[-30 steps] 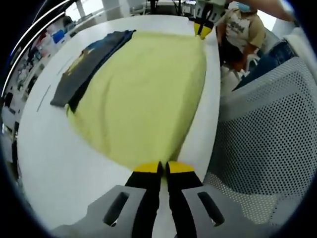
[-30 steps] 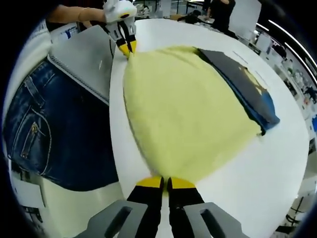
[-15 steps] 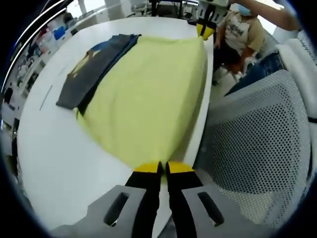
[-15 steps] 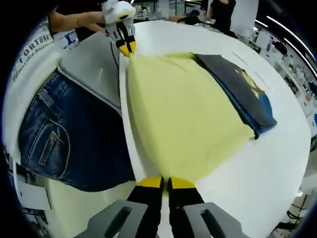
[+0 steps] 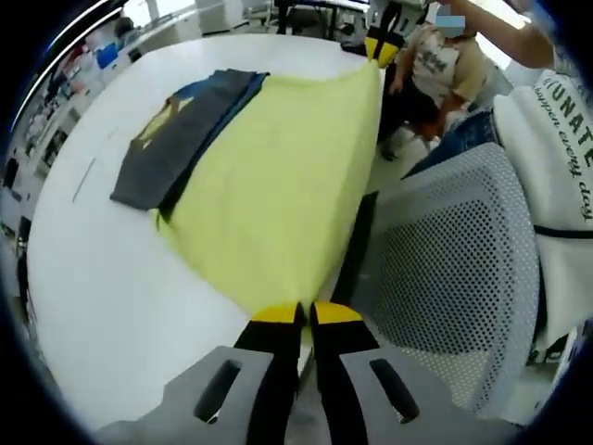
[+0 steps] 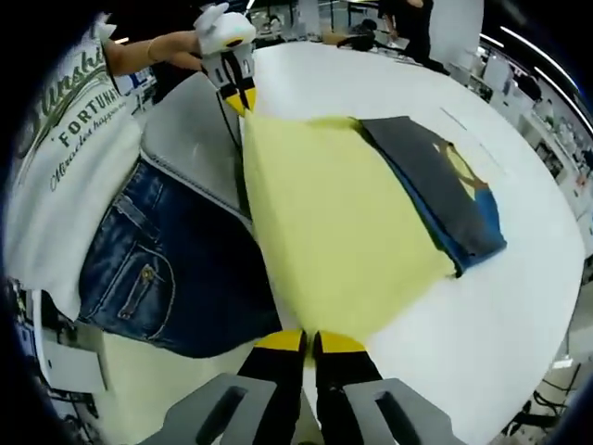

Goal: Fold the garment on the visible template until the final outline fits inside the template.

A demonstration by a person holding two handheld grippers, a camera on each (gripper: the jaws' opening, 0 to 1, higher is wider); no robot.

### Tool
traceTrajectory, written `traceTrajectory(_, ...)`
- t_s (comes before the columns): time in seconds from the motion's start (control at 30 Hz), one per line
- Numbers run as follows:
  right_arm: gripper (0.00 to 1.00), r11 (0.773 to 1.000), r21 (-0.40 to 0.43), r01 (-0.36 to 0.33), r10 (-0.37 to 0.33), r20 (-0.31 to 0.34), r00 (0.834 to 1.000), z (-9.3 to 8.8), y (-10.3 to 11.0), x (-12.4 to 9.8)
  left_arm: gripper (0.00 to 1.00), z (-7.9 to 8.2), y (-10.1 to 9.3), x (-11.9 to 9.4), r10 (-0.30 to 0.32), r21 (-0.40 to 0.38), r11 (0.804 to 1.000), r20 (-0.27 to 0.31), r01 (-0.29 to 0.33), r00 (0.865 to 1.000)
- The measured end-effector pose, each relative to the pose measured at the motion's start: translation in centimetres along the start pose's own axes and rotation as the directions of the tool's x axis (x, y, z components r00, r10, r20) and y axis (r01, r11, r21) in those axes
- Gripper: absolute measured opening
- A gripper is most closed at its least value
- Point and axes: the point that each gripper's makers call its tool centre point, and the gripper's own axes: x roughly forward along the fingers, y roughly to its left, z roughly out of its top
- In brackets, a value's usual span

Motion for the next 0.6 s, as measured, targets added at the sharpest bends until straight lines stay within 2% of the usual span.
traceTrajectory(0.37, 0.00, 1.000, -0.008, -0.017, 0.017, -0.018, 1.000, 0.9, 1.2, -2.5, 0.01, 0.3, -1.4, -1.7, -0.056, -0.030, 0.998, -0.016, 0.055, 0.998)
traceTrajectory(0.6, 0.00, 0.999, -0.014, -0.052, 0.051, -0.041, 0.998, 0.8, 1.8, -3.0, 0.01, 0.3, -1.9, -2.7, -0.078, -0.061, 0.995, -0.028, 0.076, 0.997)
